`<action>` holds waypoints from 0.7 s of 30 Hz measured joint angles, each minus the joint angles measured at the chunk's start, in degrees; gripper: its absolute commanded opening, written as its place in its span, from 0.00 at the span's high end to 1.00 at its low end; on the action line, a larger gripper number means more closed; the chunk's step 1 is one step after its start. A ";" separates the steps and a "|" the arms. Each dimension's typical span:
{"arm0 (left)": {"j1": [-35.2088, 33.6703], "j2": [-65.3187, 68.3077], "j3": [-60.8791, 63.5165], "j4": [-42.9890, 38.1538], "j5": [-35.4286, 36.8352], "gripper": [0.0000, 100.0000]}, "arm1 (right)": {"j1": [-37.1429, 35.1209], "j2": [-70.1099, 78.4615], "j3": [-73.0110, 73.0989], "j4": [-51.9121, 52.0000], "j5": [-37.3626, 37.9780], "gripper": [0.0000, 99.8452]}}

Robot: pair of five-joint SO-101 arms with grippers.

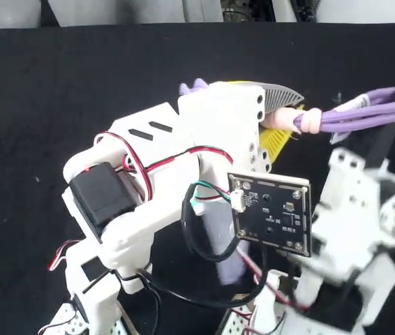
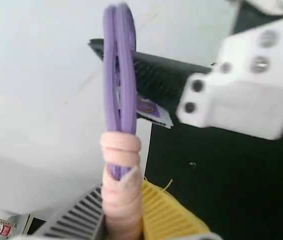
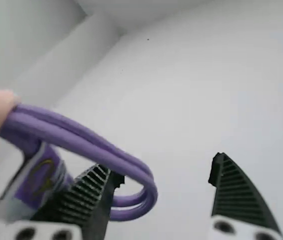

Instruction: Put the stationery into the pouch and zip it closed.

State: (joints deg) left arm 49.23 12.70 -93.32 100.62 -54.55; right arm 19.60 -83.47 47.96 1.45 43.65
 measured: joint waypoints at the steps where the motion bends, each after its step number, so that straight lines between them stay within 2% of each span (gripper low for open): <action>1: 0.00 0.00 0.00 0.00 0.00 0.97 | 0.00 2.37 -1.23 -0.53 0.70 0.72; 7: -0.09 0.00 0.00 0.00 0.00 0.97 | 1.05 9.23 -4.48 -1.32 1.76 0.75; 12: -0.09 0.00 0.00 0.00 0.00 0.97 | 1.14 9.41 -5.71 -1.32 2.02 0.99; 14: -0.09 0.00 0.00 0.00 0.09 0.97 | 1.05 9.32 -5.71 -1.32 2.02 0.97; 16: -0.09 0.00 0.00 0.00 0.53 0.97 | 1.32 9.05 -5.71 -1.32 2.02 0.99; 19: -0.79 0.00 0.00 0.00 5.27 0.96 | 1.41 5.45 -5.27 -1.32 2.02 0.99; 21: -1.76 0.00 0.00 0.00 9.14 0.90 | 1.32 4.48 -5.27 -1.32 2.02 0.99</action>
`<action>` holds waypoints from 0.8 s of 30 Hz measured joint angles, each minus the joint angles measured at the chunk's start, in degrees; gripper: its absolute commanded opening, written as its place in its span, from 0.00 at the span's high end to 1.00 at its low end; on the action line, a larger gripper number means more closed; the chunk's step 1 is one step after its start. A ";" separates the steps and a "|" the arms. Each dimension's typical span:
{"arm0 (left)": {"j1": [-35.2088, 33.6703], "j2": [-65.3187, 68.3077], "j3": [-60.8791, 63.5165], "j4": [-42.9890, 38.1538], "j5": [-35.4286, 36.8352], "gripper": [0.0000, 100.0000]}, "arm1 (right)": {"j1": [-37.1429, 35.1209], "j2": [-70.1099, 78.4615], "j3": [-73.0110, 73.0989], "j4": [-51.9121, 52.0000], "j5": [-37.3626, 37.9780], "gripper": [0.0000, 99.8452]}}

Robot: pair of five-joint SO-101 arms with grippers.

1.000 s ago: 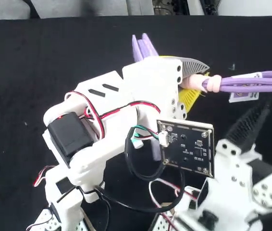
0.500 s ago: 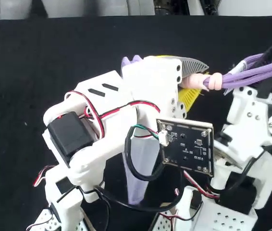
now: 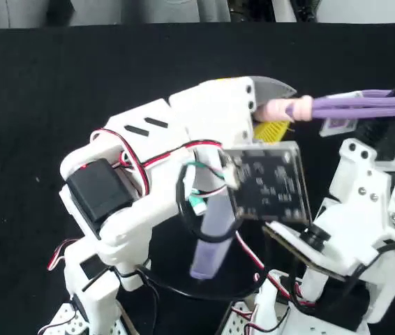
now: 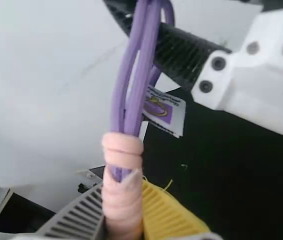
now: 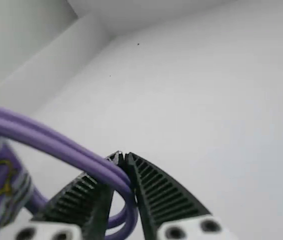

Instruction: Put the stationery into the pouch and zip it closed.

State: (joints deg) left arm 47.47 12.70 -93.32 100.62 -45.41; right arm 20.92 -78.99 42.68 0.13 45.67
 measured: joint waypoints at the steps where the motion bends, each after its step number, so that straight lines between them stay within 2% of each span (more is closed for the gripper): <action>1: -0.53 0.00 0.00 0.00 1.76 0.85 | 0.00 -0.09 0.09 0.00 0.00 0.99; 6: -5.54 0.00 0.00 0.00 15.30 0.71 | -1.67 0.79 0.09 0.88 0.00 0.99; 9: -8.88 0.00 0.00 0.00 27.16 0.70 | -2.29 4.04 -1.05 3.96 -1.67 0.99; 12: -11.08 -0.88 0.00 0.00 37.71 0.70 | -2.29 9.05 -5.80 8.35 -7.65 0.99; 15: -13.71 -5.27 0.00 0.00 45.19 0.70 | -2.29 14.59 -13.63 14.95 -13.19 0.99; 19: -18.90 -15.21 -0.44 0.00 46.59 0.70 | -3.08 22.42 -26.20 26.02 -17.93 0.99; 22: -22.42 -22.24 2.02 0.00 43.96 0.70 | -5.80 25.67 -35.34 34.20 -19.16 0.99; 24: -24.26 -27.52 8.62 0.00 41.05 0.70 | -8.18 26.81 -39.47 38.15 -19.43 0.99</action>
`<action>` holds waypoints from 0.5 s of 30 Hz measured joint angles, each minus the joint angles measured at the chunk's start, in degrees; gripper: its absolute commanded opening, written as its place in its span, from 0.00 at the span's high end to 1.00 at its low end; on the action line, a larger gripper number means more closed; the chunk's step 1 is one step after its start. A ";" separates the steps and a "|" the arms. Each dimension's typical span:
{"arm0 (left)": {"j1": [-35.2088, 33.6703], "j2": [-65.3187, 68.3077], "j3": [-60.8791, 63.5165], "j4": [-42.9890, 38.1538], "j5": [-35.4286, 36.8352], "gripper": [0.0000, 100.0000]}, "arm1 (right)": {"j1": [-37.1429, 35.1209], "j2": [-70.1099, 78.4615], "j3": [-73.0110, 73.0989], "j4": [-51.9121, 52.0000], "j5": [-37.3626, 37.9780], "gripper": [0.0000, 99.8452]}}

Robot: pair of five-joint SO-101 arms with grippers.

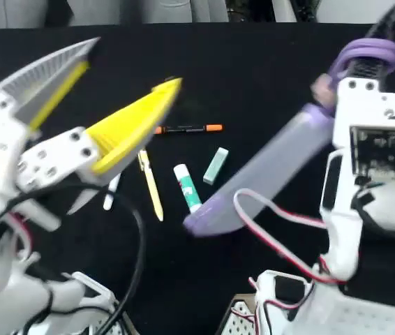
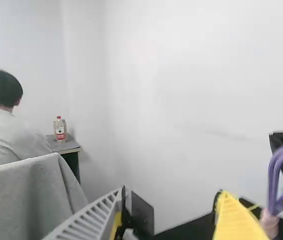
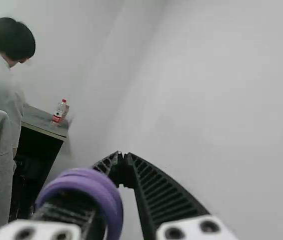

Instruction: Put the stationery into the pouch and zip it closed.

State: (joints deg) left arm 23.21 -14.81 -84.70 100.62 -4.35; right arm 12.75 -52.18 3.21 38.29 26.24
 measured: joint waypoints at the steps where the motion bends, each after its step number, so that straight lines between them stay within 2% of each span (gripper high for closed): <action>1: -0.09 -2.55 4.13 0.00 -1.58 0.70 | -0.44 0.26 -1.32 1.41 -0.09 0.99; 6: 0.09 -15.74 33.14 0.09 -8.35 0.70 | -2.81 0.18 -2.99 4.22 -0.44 0.99; 11: 3.87 -29.80 66.90 -0.79 -20.40 0.70 | -5.98 1.14 -3.08 4.75 -0.53 0.99; 15: 4.66 -40.00 93.80 -10.46 -24.53 0.70 | -8.62 1.05 -3.08 5.10 -0.53 0.99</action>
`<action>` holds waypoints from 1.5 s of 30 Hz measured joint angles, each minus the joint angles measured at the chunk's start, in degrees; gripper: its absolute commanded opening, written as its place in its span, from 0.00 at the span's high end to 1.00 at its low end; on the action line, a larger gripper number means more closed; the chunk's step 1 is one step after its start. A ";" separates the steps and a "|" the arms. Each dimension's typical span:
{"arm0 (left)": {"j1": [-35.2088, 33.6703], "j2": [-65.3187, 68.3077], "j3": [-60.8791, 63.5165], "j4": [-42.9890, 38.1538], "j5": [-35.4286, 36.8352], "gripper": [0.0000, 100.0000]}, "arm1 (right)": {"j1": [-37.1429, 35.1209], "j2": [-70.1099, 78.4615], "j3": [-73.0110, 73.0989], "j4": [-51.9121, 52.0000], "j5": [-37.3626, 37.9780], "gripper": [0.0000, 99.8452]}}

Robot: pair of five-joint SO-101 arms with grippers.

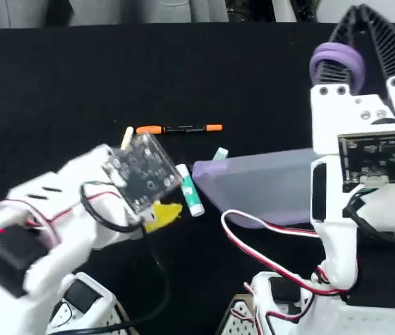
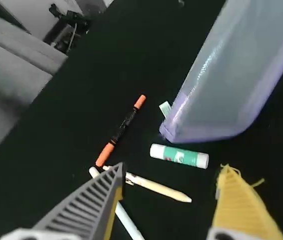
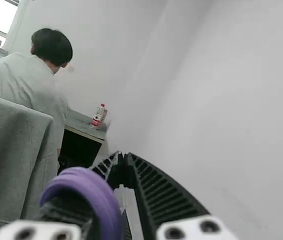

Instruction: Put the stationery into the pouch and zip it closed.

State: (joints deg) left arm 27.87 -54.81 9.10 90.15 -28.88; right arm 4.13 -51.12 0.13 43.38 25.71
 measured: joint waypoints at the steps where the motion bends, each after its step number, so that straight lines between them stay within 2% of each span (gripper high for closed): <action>1: 0.00 -2.99 6.42 -3.34 -0.18 0.70 | -0.62 0.00 0.00 0.35 0.00 0.99; 6: 0.62 -17.49 32.88 -19.87 -0.44 0.70 | -6.15 0.00 0.00 4.40 0.00 0.99; 10: 0.35 -28.04 45.10 -27.08 0.70 0.70 | -11.16 0.00 0.00 8.44 0.00 0.99; 15: 4.31 -39.30 48.70 -30.15 9.93 0.70 | -20.13 -2.46 -2.55 16.09 -0.44 0.99; 20: 10.20 -48.70 51.96 -30.68 15.56 0.70 | -28.66 -5.36 -6.51 23.65 -5.36 0.99; 29: 11.16 -49.23 54.59 -32.00 16.35 0.70 | -35.78 -6.77 -10.20 31.91 -8.18 0.99; 40: 11.43 -48.97 62.86 -42.81 16.35 0.70 | -45.19 -15.56 -5.63 33.23 -8.18 0.99; 45: 11.69 -49.14 63.65 -44.40 16.35 0.70 | -49.14 -18.20 -1.85 33.23 -7.74 0.99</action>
State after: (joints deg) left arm 39.56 -103.96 72.75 45.76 -12.53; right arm -45.01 -69.32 -1.71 76.62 17.98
